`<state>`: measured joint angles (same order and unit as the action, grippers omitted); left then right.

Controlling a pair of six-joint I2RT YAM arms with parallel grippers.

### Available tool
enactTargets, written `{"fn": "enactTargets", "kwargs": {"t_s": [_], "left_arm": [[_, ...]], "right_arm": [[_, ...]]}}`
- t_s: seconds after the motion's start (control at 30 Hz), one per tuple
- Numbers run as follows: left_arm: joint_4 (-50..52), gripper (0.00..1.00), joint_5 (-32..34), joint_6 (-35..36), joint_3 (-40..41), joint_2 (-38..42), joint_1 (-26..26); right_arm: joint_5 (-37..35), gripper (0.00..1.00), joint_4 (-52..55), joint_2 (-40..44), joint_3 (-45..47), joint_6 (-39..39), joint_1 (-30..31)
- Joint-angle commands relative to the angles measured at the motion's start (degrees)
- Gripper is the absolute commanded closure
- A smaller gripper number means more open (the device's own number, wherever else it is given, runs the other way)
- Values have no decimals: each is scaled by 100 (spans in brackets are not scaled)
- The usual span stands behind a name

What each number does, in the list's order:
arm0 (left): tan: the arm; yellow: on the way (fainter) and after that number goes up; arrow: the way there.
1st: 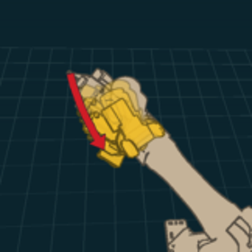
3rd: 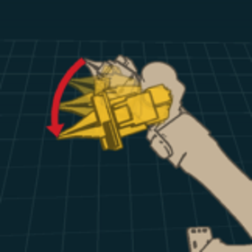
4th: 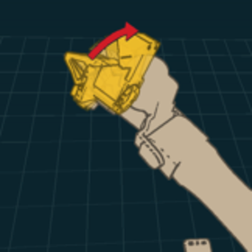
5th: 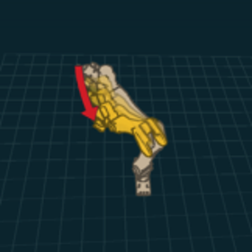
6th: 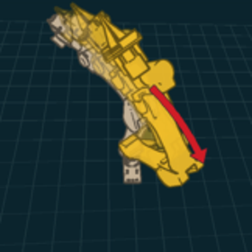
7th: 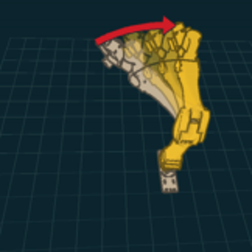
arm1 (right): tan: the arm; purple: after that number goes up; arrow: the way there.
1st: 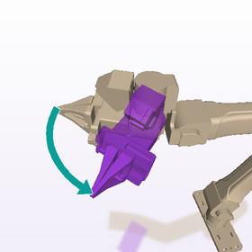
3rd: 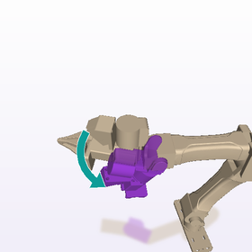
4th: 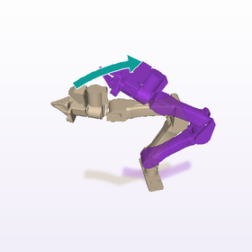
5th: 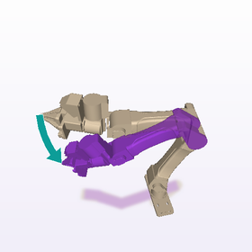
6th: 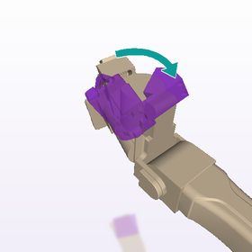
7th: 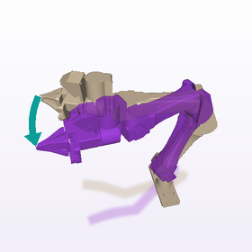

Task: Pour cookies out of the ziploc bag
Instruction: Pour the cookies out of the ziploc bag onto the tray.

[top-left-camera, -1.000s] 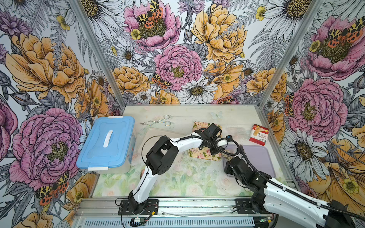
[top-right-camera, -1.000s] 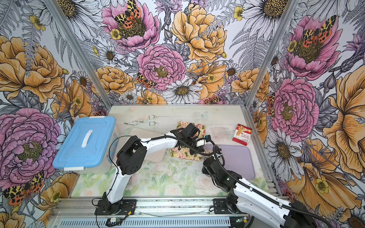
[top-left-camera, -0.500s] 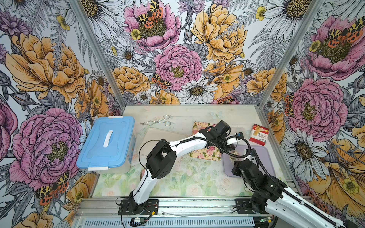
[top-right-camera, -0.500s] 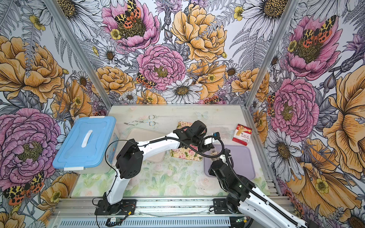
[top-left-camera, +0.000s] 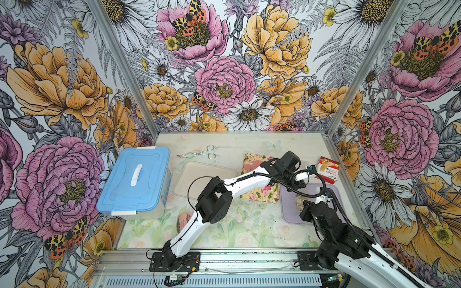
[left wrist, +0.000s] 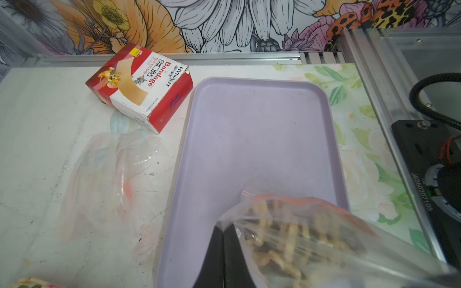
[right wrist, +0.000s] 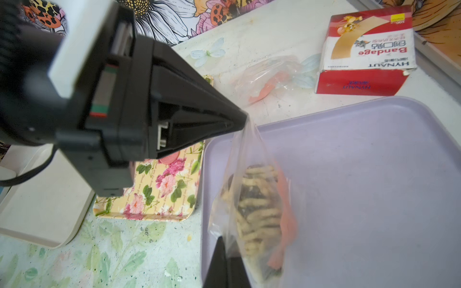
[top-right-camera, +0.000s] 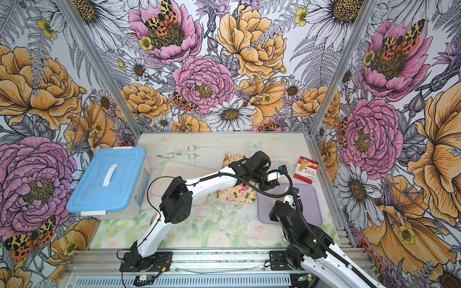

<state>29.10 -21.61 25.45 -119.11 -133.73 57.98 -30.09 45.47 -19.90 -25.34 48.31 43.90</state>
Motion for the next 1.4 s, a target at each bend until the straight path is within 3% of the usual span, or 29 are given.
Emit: {"fn": "enactTargets", "kwargs": {"t_s": [0.0, 0.1, 0.3, 0.53, 0.87, 1.0, 1.1, 1.27, 1.37], "left_arm": [[-32, 100, 219, 30, -250, -17, 87], [-64, 100, 36, 49, -277, 55, 168], [-226, 100, 435, 98, -325, 280, 312], [-1836, 100, 797, -140, 1189, 1142, 291], [-3205, 100, 1061, -387, 2692, 1962, 199], [-2531, 100, 752, -602, 2296, 1599, 74], [-2583, 100, 655, -483, 2455, 1553, 97], [-2431, 100, 495, -476, 2379, 1429, 130], [-2564, 100, 394, -562, 2540, 1391, 144]], "right_arm": [[-182, 100, 85, 164, -191, -190, -73], [-280, 100, 85, -127, -238, -157, -127], [-670, 100, 76, -528, -333, -161, -161], [-978, 100, 67, -971, -357, -39, -338], [-1204, 100, 58, -1049, -420, -102, -435], [-635, 100, -172, -609, -436, -344, -426], [-812, 100, -95, -184, -382, -500, -503], [-302, 100, -132, -1039, -594, -440, -801], [-539, 100, -207, -849, -454, -421, -832]]}}
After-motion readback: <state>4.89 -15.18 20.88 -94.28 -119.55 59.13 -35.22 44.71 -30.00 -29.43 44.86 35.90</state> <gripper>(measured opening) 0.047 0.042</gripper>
